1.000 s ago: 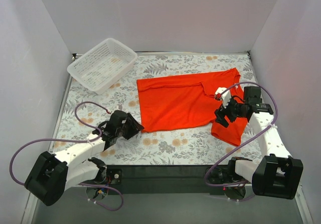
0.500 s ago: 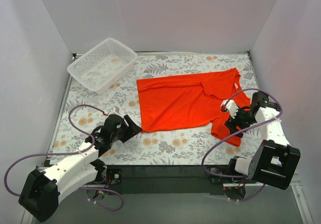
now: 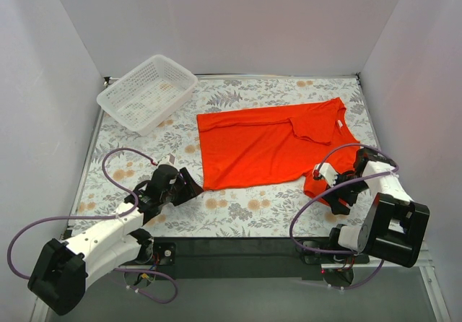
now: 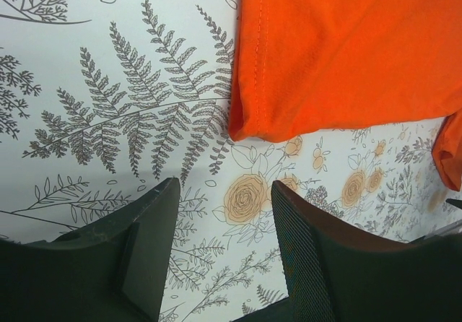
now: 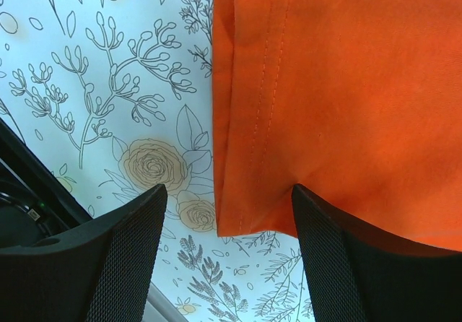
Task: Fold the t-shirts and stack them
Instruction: Fold the tshirt
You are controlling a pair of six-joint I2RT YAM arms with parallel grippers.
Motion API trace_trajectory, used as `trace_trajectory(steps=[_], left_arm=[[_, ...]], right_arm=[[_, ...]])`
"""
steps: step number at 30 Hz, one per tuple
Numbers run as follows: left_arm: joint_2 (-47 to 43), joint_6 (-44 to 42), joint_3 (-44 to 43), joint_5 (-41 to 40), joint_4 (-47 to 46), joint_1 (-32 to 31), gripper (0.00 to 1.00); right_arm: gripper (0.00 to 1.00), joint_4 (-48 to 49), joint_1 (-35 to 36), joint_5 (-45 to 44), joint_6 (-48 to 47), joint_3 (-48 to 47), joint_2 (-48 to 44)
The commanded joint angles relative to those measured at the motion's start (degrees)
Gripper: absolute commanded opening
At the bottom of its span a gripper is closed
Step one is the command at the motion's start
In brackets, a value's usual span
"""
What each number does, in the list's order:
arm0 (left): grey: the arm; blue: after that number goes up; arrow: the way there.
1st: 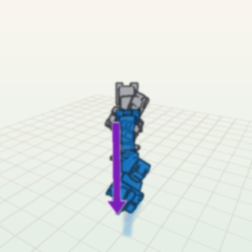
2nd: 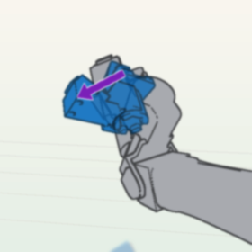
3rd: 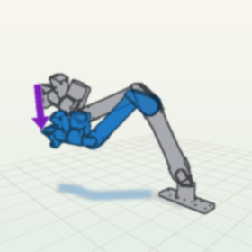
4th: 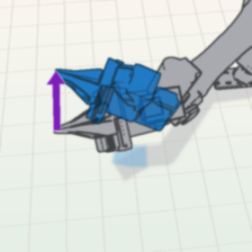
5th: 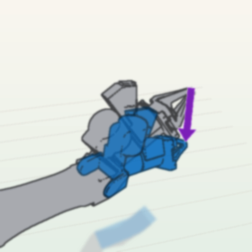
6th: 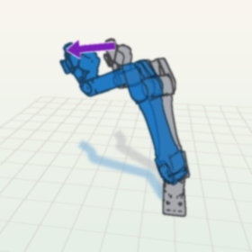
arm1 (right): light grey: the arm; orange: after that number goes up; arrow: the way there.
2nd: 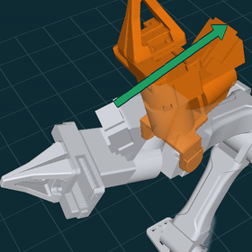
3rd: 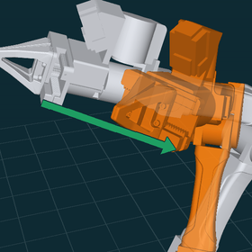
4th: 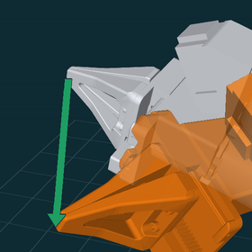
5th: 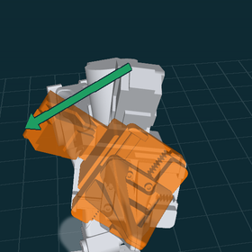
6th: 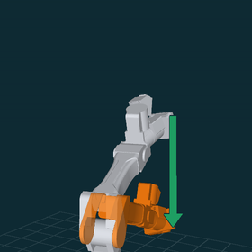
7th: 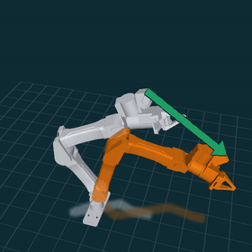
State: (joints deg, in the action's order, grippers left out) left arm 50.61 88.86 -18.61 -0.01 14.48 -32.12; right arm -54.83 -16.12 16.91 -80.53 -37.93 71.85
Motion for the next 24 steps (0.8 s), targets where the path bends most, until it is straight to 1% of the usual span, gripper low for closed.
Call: trace_trajectory(steps=[1, 4, 7, 10, 12, 14, 19, 22, 23, 24], left_arm=[[-1.22, -1.15, -1.43, -1.22, 0.46, -0.4, 0.5], [-1.65, -0.97, -1.25, -1.4, 0.29, -0.4, 0.5], [-1.74, -0.62, -0.9, -1.13, -0.15, -0.4, 0.5], [-1.74, -0.62, -0.9, -1.22, -0.42, -0.4, 0.5], [-1.65, -0.7, -0.81, -1.31, -0.42, -0.4, 0.5], [-1.66, -0.79, -0.81, -1.31, -0.42, -0.4, 0.5], [-1.48, -0.79, -0.99, -1.04, -0.33, -0.4, 0.5], [-1.48, -0.79, -1.16, -0.87, -0.33, -0.4, 0.5], [-1.22, -0.88, -1.16, -0.61, -0.33, -0.31, 0.5], [-1.22, -0.97, -1.43, -0.34, -0.33, -0.31, 0.5]], right_arm=[[0.64, 1.39, -0.23, 1.11, -1.03, 0.05, 1.27], [0.62, 2.26, 0.12, 1.29, -0.51, 0.31, 2.32], [0.6, 5.25, 0.39, 0.5, 1.59, 1.02, 2.67], [0.52, 7.72, 0.91, -0.21, 3.45, 1.46, 3.73], [0.44, 9.99, 1.18, -1.08, 5.55, 1.9, 4.26], [0.38, 11.14, 1.18, -1.61, 6.96, 2.25, 4.35], [0.29, 12.11, 1.27, -1.26, 7.93, 3.13, 3.65], [0.19, 11.68, 1.27, -0.47, 8.9, 2.52, 2.24], [0.08, 11.24, 1.27, 0.4, 9.42, 1.9, 1.89], [0.04, 10.45, 1.27, 1.02, 10.3, 1.03, 1.02]])
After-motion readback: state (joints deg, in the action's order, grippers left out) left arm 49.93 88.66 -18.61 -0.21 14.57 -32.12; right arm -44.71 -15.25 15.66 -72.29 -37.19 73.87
